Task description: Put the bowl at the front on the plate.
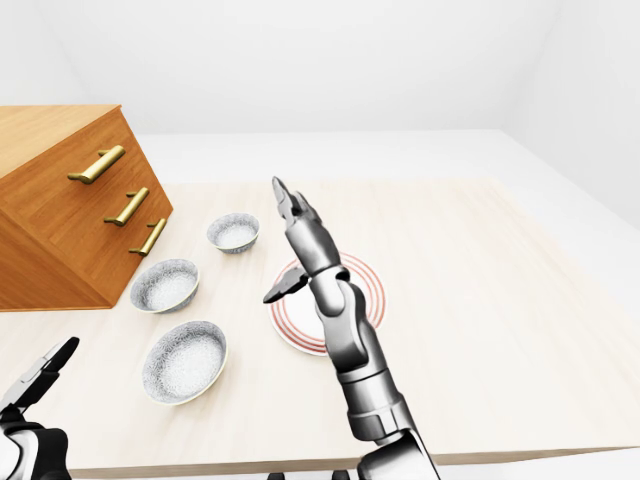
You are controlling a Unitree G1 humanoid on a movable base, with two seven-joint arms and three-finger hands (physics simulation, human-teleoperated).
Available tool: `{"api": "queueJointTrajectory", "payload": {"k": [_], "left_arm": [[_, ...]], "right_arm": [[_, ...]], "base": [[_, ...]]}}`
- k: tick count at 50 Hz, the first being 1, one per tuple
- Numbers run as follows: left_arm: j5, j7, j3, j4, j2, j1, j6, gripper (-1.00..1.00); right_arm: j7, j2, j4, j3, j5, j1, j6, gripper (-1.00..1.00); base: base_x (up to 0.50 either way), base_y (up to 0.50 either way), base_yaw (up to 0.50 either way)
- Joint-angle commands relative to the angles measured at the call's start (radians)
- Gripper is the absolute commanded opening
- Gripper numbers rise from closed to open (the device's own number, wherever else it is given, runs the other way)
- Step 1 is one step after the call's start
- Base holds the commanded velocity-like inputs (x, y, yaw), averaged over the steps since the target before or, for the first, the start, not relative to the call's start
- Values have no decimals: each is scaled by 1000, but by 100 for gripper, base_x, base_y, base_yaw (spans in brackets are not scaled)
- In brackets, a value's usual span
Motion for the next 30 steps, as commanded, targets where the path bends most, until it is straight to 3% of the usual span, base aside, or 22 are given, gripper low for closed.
{"api": "queueJointTrajectory", "payload": {"k": [1,7,10,11,15,22,24,25,30], "left_arm": [[4,0,-2,12,2,-6,-6,100],[3,0,-3,9,4,-6,0,100],[3,0,-4,9,5,-6,0,100],[3,0,-4,10,6,-8,3,100],[4,0,-5,7,7,-8,6,100],[1,0,-5,12,8,-9,3,100],[2,0,-7,28,9,-14,-8,100],[-2,0,-5,9,9,-8,6,100],[0,0,-5,12,9,-10,5,100]], "right_arm": [[208,8,23,65,-444,-74,0,100],[370,32,13,66,-641,-86,0,100],[379,47,14,48,-666,-82,0,100],[458,32,24,90,-751,-96,0,100],[524,73,18,63,-858,-90,0,100],[541,111,9,62,-963,-73,0,100],[542,119,9,67,-984,-67,0,100],[539,123,12,75,-1001,-60,0,100],[537,139,18,81,-1039,-49,0,100]], "base": [[0,0,0],[0,0,0],[0,0,0],[0,0,0],[0,0,0],[0,0,0],[0,0,0],[0,0,0],[0,0,0]]}}
